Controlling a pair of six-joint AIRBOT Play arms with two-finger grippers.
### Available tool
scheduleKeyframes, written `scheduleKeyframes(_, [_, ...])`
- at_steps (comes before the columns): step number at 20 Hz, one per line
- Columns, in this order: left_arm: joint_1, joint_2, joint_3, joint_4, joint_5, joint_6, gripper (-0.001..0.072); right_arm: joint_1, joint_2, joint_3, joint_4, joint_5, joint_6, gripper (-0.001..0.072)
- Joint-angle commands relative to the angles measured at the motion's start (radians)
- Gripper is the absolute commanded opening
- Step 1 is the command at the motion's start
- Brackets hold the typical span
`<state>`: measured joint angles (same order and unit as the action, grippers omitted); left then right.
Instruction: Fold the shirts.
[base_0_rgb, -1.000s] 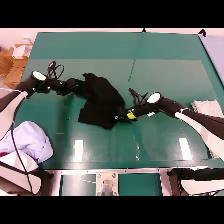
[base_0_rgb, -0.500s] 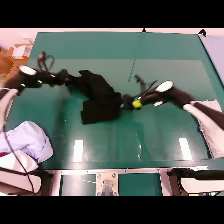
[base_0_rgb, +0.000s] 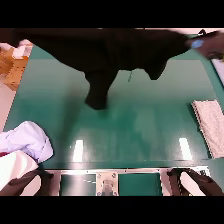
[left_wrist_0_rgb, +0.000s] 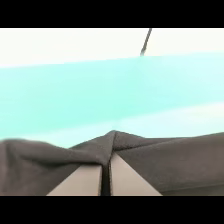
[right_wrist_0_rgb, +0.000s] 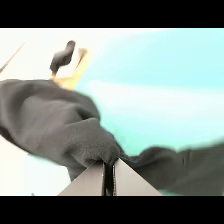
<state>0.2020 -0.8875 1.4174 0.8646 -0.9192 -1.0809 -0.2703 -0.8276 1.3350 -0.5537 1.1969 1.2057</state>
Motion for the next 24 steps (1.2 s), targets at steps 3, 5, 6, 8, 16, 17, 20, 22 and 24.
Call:
scheduleKeyframes(3, [0.005, 0.141, -0.013, -0.036, -0.187, -0.003, 0.0021, -0.055, 0.200, -0.042, -0.049, 0.048, 0.017, 0.0016])
scheduleKeyframes(5, [0.005, 0.116, -0.101, -0.125, -0.229, -0.002, 0.0022, -0.054, 0.206, -0.158, -0.048, 0.058, 0.016, 0.0016])
scheduleKeyframes(6, [0.004, 0.100, -0.169, -0.182, -0.241, 0.002, 0.0021, -0.054, 0.201, -0.240, -0.048, 0.053, 0.016, 0.0016])
scheduleKeyframes(8, [0.004, 0.070, -0.333, -0.293, -0.248, 0.047, 0.0021, -0.039, 0.179, -0.425, -0.047, -0.001, 0.012, 0.0016])
scheduleKeyframes(16, [-0.146, -0.060, -0.985, -0.400, 0.040, 0.156, 0.0022, 0.035, -0.208, -0.762, -0.068, -0.323, -0.040, 0.0209])
scheduleKeyframes(17, [-0.153, -0.068, -1.001, -0.393, 0.057, 0.156, 0.0022, -0.002, -0.229, -0.712, -0.105, -0.285, -0.039, 0.0269])
scheduleKeyframes(20, [-0.152, -0.073, -1.006, -0.389, 0.071, 0.156, 0.0022, -0.133, -0.214, -0.548, -0.185, -0.082, 0.000, 0.0381])
scheduleKeyframes(22, [-0.152, -0.073, -1.006, -0.389, 0.071, 0.156, 0.0022, -0.163, -0.166, -0.521, -0.192, 0.046, 0.035, 0.0405])
scheduleKeyframes(24, [-0.152, -0.072, -1.006, -0.389, 0.071, 0.158, 0.0022, -0.089, -0.082, -0.608, -0.187, 0.079, 0.047, 0.0441])
